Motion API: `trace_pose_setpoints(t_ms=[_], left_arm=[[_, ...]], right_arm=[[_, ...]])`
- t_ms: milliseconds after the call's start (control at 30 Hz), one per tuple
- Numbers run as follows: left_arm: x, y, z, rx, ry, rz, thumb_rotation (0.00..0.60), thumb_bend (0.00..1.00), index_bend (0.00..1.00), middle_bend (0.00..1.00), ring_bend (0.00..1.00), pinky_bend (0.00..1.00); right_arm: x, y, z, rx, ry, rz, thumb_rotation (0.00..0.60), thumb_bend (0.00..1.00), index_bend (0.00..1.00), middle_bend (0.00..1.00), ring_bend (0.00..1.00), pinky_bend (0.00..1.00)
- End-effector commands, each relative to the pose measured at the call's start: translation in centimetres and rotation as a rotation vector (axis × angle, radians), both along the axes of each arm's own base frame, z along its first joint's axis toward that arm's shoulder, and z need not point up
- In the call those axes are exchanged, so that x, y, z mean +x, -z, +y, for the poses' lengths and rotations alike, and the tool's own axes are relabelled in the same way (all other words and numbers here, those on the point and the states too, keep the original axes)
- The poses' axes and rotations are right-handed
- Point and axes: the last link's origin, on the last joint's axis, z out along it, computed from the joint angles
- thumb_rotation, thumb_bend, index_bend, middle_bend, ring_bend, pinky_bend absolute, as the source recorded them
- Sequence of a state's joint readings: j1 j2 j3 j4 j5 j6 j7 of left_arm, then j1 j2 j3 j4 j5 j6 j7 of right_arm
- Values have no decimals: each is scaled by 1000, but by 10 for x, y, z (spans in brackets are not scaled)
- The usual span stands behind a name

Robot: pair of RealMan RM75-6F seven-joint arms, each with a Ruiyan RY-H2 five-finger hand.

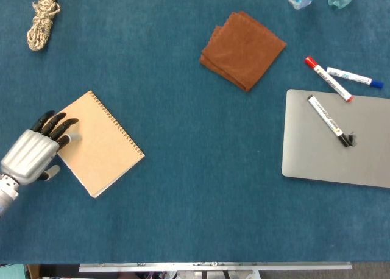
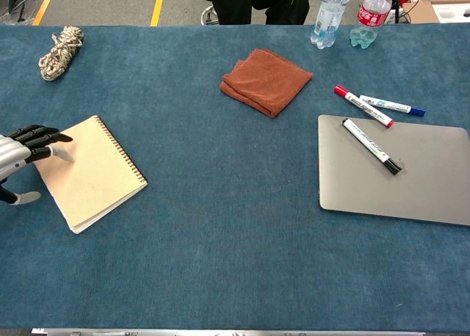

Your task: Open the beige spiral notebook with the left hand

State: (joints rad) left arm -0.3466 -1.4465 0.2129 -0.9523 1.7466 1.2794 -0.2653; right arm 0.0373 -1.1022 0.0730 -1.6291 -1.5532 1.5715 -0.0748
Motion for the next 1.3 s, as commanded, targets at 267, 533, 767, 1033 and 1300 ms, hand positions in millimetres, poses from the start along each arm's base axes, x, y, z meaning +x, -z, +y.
trace_pose_setpoints(t_ms=[267, 533, 767, 1033, 1300], left_arm=[[0, 5, 0, -2, -3, -5, 600, 201, 233, 91, 0, 3], [2, 11, 1, -16, -6, -14, 600, 201, 234, 91, 0, 3], [8, 17, 3, -27, 2, -39, 600, 201, 249, 91, 0, 3], [18, 21, 7, -30, 23, -76, 600, 201, 274, 96, 0, 3], [27, 27, 12, -36, 26, -121, 600, 201, 325, 102, 0, 3]], right_arm=[[0, -2, 2, -6, 2, -1, 600, 151, 138, 201, 99, 178], [-2, -2, 3, -10, 6, -1, 600, 151, 138, 201, 99, 178], [-2, -3, 3, -10, 8, -1, 600, 150, 138, 201, 99, 178], [-4, -4, 5, -15, 14, -1, 600, 151, 138, 201, 99, 178], [-5, -5, 6, -23, 17, -2, 600, 150, 138, 201, 99, 178]])
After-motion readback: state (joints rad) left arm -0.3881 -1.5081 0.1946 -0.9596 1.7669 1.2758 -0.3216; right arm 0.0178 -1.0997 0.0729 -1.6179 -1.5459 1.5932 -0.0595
